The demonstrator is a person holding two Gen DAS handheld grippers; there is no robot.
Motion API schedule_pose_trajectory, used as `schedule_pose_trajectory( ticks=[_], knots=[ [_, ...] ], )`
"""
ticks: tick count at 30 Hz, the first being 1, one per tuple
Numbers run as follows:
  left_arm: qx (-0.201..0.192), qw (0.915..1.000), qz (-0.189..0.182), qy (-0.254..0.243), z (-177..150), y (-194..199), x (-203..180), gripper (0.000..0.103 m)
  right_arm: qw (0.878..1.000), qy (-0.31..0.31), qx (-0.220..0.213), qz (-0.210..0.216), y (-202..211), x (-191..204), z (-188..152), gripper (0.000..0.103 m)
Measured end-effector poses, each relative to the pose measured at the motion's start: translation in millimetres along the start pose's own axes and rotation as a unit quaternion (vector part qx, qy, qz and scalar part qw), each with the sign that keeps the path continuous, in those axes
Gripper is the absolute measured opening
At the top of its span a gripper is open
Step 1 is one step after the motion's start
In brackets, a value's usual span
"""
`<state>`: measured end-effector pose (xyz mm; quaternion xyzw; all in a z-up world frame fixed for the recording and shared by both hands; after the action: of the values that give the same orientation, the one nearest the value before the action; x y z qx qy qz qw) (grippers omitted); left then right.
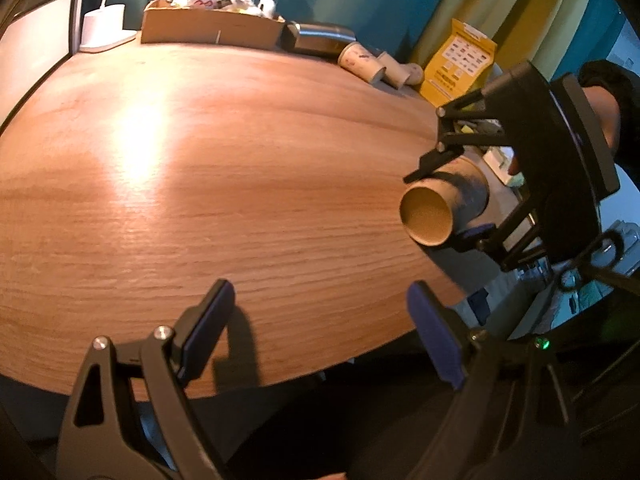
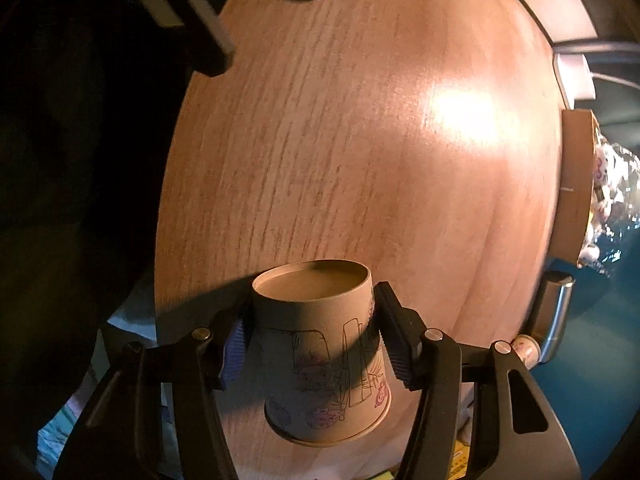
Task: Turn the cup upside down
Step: 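Grasp the cup with the right tool while the left tool releases it, then rotate the cup with the right tool and set it upside down on the table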
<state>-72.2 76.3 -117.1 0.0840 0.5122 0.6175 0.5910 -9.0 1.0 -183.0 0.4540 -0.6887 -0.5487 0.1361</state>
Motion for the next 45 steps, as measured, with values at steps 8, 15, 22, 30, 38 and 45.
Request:
schedule_pose_trajectory(
  ticks=[8, 15, 22, 30, 38, 45],
  knots=[
    [-0.021, 0.9997, 0.012, -0.006, 8.2, 3.7, -6.1, 0.089, 0.983, -0.166, -0.078, -0.030, 17.1, -24.5, -31.5, 0.060],
    [-0.033, 0.9991, 0.002, -0.025, 29.5, -3.2, -26.7, 0.089, 0.839, -0.476, -0.229, -0.130, 28.0, -20.4, -105.5, 0.060],
    [-0.023, 0.9974, -0.005, -0.069, 42.2, -24.4, -69.8, 0.089, 0.634, -0.668, -0.302, -0.246, 22.0, 31.8, -150.2, 0.061],
    [-0.036, 0.9946, 0.003, -0.098, 39.7, -36.2, -108.2, 0.089, 0.560, -0.703, -0.306, -0.313, 21.4, 82.4, -148.4, 0.061],
    [-0.044, 0.9952, 0.015, -0.086, 30.9, -41.2, -111.8, 0.089, 0.544, -0.715, -0.299, -0.322, 16.8, 105.5, -146.6, 0.061],
    [-0.058, 0.9945, 0.016, -0.085, 31.6, -32.9, -109.0, 0.089, 0.537, -0.729, -0.299, -0.300, 19.5, 105.9, -150.4, 0.076]
  ],
)
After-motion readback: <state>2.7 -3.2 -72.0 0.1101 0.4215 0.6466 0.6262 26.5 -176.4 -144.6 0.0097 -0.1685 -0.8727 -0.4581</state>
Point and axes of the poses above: each gripper's, at about its wrist camera, not at the fingertips, and y roughly against the way its jaws point, x to its left, z to its top, the point moved 1 cm from there along -y, roughly the way its jaws point, and after that the axes turned 14 degrees about y, right-handed, at the moved point
